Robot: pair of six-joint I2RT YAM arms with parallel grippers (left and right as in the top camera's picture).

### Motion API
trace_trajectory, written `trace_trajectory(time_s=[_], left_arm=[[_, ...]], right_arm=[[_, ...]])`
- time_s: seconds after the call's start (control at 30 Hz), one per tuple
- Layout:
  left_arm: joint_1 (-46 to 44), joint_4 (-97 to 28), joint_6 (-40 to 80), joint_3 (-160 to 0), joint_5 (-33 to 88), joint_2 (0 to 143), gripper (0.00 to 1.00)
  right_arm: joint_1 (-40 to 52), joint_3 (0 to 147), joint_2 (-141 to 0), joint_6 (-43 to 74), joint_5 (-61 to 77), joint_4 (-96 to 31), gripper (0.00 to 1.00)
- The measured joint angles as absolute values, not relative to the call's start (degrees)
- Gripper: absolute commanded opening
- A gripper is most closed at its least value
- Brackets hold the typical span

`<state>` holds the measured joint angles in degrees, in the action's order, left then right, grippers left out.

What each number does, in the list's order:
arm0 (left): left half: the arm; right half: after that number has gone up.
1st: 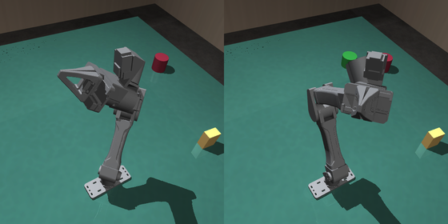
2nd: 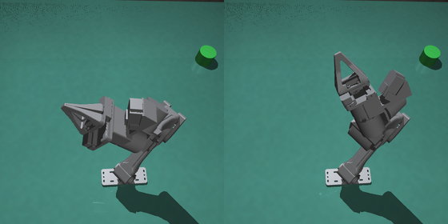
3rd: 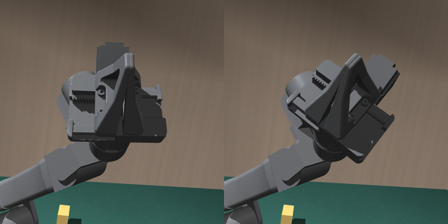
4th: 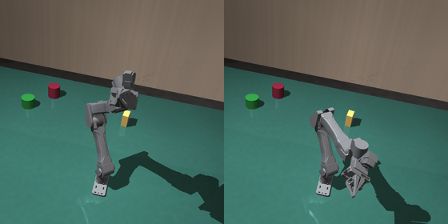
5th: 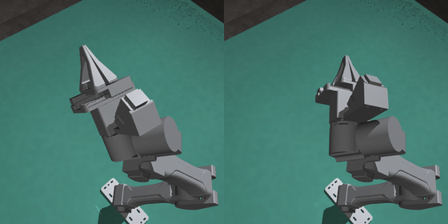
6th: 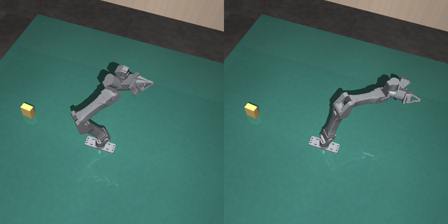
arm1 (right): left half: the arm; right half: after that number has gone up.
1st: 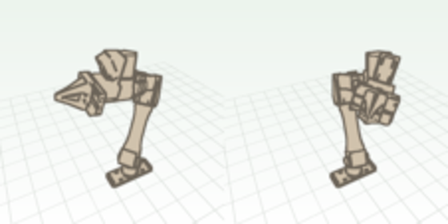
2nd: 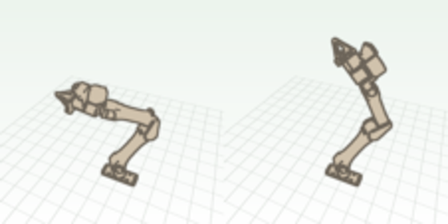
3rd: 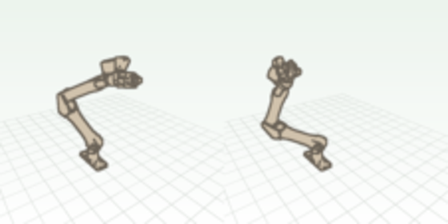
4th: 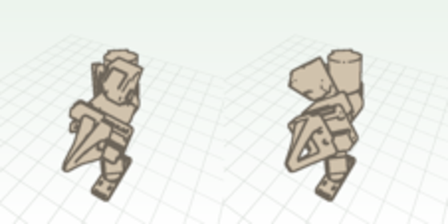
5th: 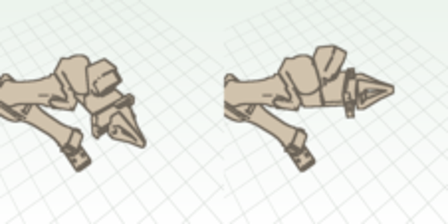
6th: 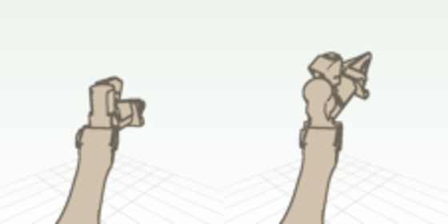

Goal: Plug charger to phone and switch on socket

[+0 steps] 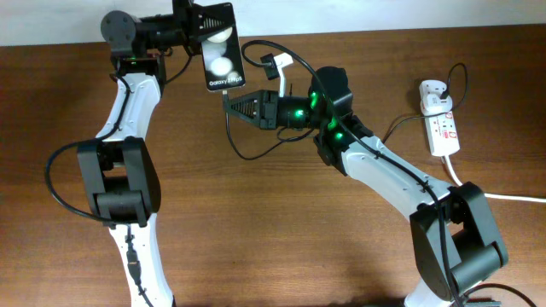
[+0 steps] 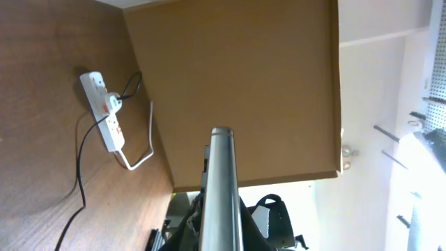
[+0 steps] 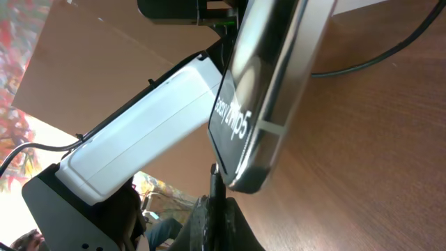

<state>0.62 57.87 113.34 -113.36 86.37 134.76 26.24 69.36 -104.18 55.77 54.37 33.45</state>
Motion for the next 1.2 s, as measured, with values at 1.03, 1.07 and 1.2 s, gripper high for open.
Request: trace_trajectory(time_s=[1.03,1.07,1.2], left_arm=[[0.86,57.82,113.43,-113.36,87.20,134.76,0.00],[0.86,57.82,113.43,-113.36,87.18,134.76,0.00],[0.40,57.82,113.40,-113.36,87.13,134.76,0.00]], right_arm=[[26.24,69.36,-104.18,56.62,53.98,32.84,0.04],[26.24,69.36,-104.18,56.93,53.98,32.84,0.04],[26.24,69.36,-104.18,57.23,54.02,32.42,0.04]])
